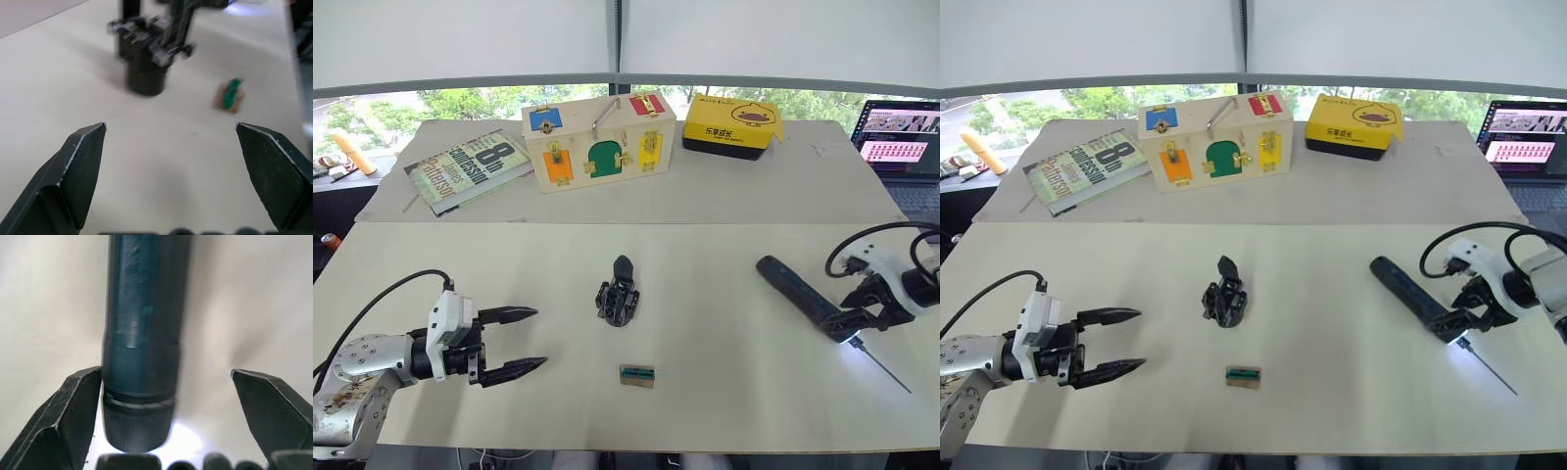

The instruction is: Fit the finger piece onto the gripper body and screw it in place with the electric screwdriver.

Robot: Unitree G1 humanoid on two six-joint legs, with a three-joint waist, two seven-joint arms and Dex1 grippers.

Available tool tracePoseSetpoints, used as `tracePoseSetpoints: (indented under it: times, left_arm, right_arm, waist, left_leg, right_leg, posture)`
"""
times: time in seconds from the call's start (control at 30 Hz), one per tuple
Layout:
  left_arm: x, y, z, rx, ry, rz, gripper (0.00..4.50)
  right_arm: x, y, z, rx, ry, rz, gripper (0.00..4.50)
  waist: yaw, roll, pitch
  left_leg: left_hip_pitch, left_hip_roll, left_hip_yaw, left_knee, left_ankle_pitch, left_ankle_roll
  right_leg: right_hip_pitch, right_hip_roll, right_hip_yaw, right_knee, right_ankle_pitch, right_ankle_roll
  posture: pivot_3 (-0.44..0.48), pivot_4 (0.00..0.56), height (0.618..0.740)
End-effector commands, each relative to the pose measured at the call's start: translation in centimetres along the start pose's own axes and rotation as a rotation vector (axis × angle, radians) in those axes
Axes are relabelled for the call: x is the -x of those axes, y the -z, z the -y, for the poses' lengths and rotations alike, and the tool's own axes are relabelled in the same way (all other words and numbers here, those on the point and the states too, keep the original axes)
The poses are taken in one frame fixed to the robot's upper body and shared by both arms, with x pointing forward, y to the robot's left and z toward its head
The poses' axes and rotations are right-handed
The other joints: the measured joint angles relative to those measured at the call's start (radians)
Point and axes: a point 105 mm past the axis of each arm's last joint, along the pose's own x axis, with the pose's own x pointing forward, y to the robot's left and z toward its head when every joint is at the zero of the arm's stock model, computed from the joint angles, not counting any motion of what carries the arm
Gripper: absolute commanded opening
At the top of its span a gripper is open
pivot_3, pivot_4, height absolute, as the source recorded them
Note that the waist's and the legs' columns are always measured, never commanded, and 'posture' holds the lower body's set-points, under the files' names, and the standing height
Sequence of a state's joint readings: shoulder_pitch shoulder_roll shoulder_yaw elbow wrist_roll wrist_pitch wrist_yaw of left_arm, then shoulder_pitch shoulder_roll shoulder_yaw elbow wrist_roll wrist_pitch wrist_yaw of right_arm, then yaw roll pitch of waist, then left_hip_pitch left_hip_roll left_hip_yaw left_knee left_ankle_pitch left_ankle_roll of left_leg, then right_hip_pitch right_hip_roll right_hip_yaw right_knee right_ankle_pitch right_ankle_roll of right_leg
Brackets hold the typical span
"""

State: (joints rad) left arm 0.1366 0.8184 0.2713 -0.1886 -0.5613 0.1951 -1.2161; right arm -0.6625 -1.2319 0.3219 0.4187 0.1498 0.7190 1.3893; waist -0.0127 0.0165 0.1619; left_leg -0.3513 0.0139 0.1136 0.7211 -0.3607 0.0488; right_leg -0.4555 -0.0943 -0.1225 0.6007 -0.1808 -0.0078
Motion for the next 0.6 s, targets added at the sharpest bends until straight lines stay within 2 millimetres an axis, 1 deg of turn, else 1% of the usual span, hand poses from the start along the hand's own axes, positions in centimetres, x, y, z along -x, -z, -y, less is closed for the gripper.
tracePoseSetpoints:
  times: [0.03, 0.07, 0.13, 0.2, 0.23, 0.33, 0.37, 0.43, 0.53, 0.6]
  left_arm:
    - [1.8, 0.4, -1.6, -0.091, -0.151, -0.05, 4.5]
    - [2.5, 1.0, -1.7, -0.113, -0.175, -0.079, 4.5]
    - [3.8, 2.0, -1.7, -0.14, -0.215, -0.126, 4.5]
    - [4.9, 2.8, -1.8, -0.157, -0.254, -0.166, 4.5]
    - [5.4, 3.2, -1.8, -0.17, -0.273, -0.185, 4.5]
    - [6.6, 4.4, -2.0, -0.202, -0.333, -0.218, 4.5]
    - [6.9, 4.7, -2.0, -0.202, -0.354, -0.223, 4.5]
    - [7.2, 5.1, -2.0, -0.209, -0.38, -0.224, 4.5]
    - [7.2, 5.0, -1.9, -0.202, -0.393, -0.211, 4.5]
    - [7.1, 4.7, -1.7, -0.208, -0.403, -0.195, 4.5]
  right_arm:
    - [3.8, -3.6, -1.2, 0.267, -0.028, 0.241, 4.43]
    - [4.5, -4.7, -2.2, 0.4, -0.066, 0.337, 4.43]
    - [5.5, -5.9, -4.1, 0.602, -0.132, 0.488, 4.43]
    - [5.5, -6.5, -5.6, 0.711, -0.162, 0.558, 4.43]
    - [5.2, -6.8, -6.3, 0.732, -0.178, 0.577, 4.43]
    - [3.5, -7.8, -10.3, 0.804, -0.288, 0.733, 4.43]
    - [2.7, -7.9, -11.6, 0.845, -0.312, 0.776, 4.43]
    - [1.4, -7.6, -13.3, 0.892, -0.342, 0.822, 4.43]
    - [0.0, -7.8, -14.4, 0.904, -0.325, 0.914, 4.43]
    - [-0.8, -7.9, -14.6, 0.923, -0.291, 0.946, 4.43]
  waist:
    - [0.0, 0.0, 0.0]
    - [0.0, 0.0, 0.0]
    - [-0.005, 0.0, 0.0]
    - [-0.006, -0.001, 0.001]
    - [-0.005, -0.002, 0.001]
    - [-0.001, -0.004, 0.0]
    - [0.002, -0.004, 0.0]
    - [0.009, -0.004, 0.001]
    - [0.016, -0.006, 0.001]
    - [0.016, -0.007, 0.0]
  left_leg:
    - [0.0, 0.0, 0.0, 0.0, 0.0, 0.0]
    - [0.001, 0.0, 0.0, 0.0, 0.0, 0.0]
    - [0.003, 0.0, 0.001, -0.001, 0.0, 0.0]
    - [0.005, 0.001, 0.002, -0.001, 0.0, -0.001]
    - [0.005, 0.001, 0.003, -0.001, 0.0, -0.001]
    - [0.007, 0.001, 0.003, 0.0, 0.0, -0.001]
    - [0.007, 0.001, 0.003, 0.0, 0.0, -0.001]
    - [0.008, 0.001, 0.003, 0.001, 0.0, -0.001]
    - [0.007, 0.0, 0.003, 0.003, 0.0, -0.001]
    - [0.007, 0.0, 0.003, 0.004, 0.0, -0.001]
  right_leg:
    - [0.0, 0.0, 0.0, 0.001, 0.0, 0.0]
    - [0.0, 0.0, 0.0, 0.002, 0.0, 0.0]
    - [0.0, 0.001, 0.001, 0.003, 0.0, -0.001]
    - [0.0, 0.001, 0.001, 0.005, 0.0, -0.001]
    - [0.001, 0.001, 0.001, 0.006, 0.0, -0.001]
    - [0.001, -0.001, 0.002, 0.009, 0.0, -0.001]
    - [0.001, -0.001, 0.003, 0.01, 0.0, -0.002]
    - [0.001, -0.002, 0.003, 0.01, 0.0, -0.003]
    - [0.001, -0.003, 0.003, 0.011, 0.001, -0.004]
    - [0.001, -0.003, 0.003, 0.011, 0.002, -0.005]
  posture:
    - [0.0, 0.15, 0.74]
    - [0.0, 0.15, 0.74]
    - [0.0, 0.15, 0.74]
    - [0.0, 0.15, 0.74]
    - [0.0, 0.15, 0.74]
    - [0.0, 0.15, 0.74]
    - [0.0, 0.15, 0.74]
    - [0.0, 0.15, 0.74]
    - [0.0, 0.15, 0.74]
    - [0.0, 0.15, 0.74]
